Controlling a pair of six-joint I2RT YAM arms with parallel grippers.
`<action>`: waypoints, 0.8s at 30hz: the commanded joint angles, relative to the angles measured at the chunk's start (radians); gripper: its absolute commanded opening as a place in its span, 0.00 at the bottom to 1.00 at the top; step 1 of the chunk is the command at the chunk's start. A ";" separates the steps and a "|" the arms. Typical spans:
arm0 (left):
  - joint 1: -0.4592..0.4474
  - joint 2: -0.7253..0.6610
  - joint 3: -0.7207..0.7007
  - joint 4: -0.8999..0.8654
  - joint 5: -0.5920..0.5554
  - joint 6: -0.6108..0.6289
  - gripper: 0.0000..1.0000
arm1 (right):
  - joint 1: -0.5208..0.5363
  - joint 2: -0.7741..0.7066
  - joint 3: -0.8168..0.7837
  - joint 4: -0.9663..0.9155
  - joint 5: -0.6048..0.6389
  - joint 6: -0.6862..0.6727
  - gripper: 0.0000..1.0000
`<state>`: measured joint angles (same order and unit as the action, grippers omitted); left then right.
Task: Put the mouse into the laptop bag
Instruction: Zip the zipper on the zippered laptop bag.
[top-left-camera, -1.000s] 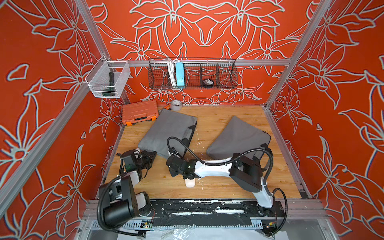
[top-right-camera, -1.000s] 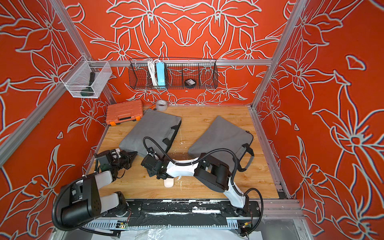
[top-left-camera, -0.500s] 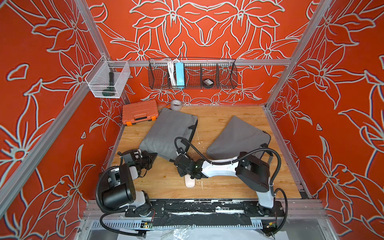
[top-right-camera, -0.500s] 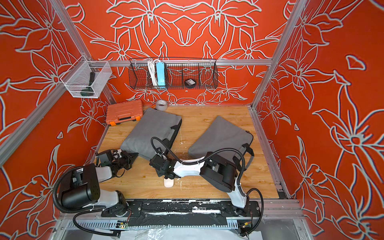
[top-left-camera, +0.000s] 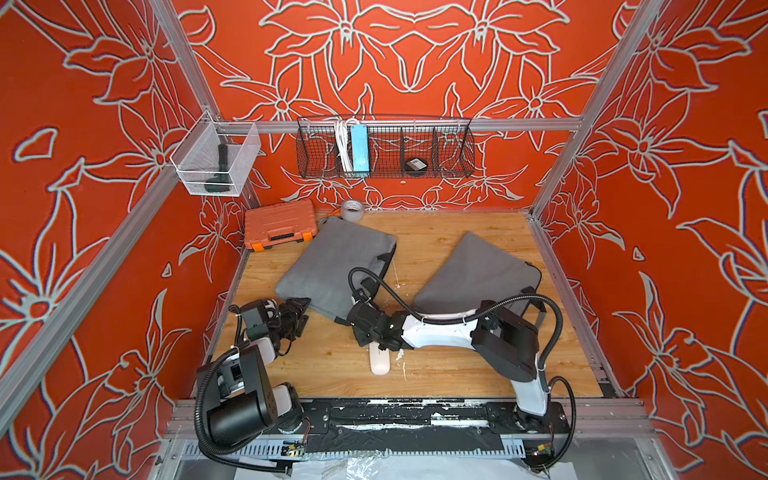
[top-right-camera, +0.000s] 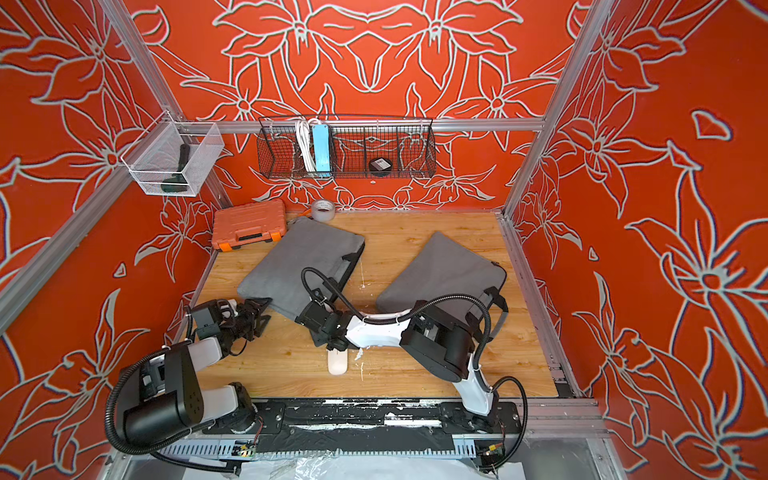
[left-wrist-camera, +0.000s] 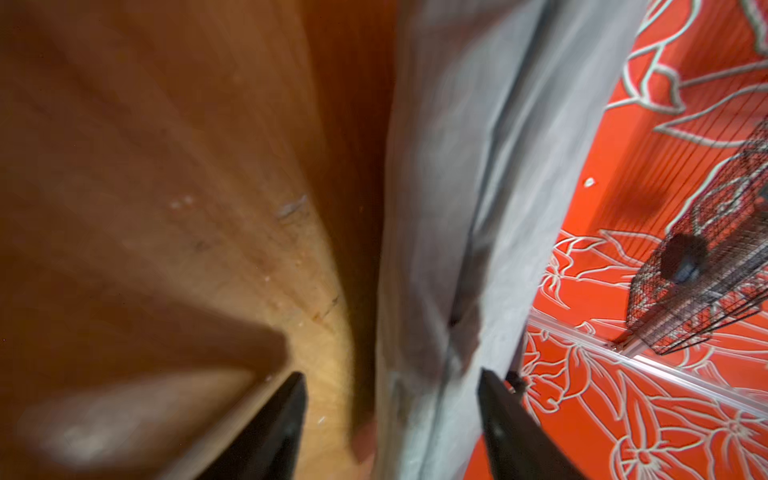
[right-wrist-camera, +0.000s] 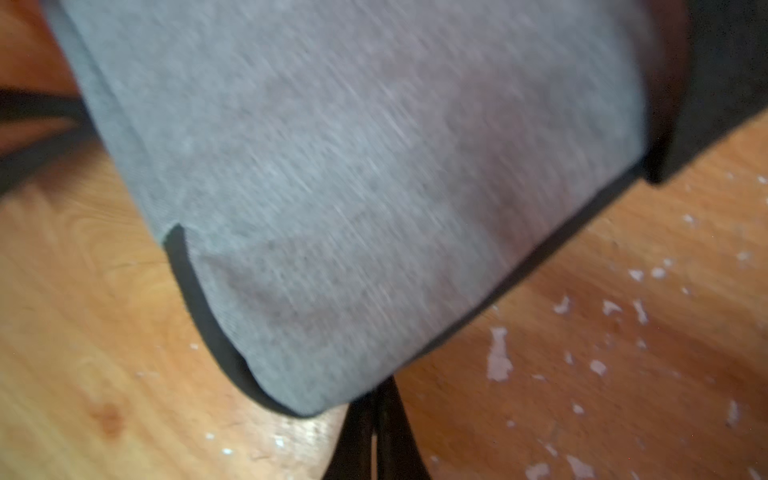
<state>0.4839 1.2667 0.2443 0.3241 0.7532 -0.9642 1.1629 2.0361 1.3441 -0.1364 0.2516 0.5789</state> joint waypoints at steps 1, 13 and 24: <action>-0.011 -0.005 -0.034 -0.032 0.035 -0.041 0.74 | 0.030 0.049 0.084 -0.027 -0.019 -0.035 0.00; -0.047 -0.135 -0.077 -0.067 0.038 -0.095 0.67 | 0.073 0.201 0.270 -0.024 -0.097 -0.124 0.00; -0.062 -0.263 -0.072 -0.138 -0.020 -0.097 0.23 | 0.068 0.235 0.314 -0.065 -0.057 -0.098 0.00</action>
<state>0.4252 1.0061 0.1604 0.2104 0.7429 -1.0740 1.2308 2.2593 1.6421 -0.1635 0.1680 0.4747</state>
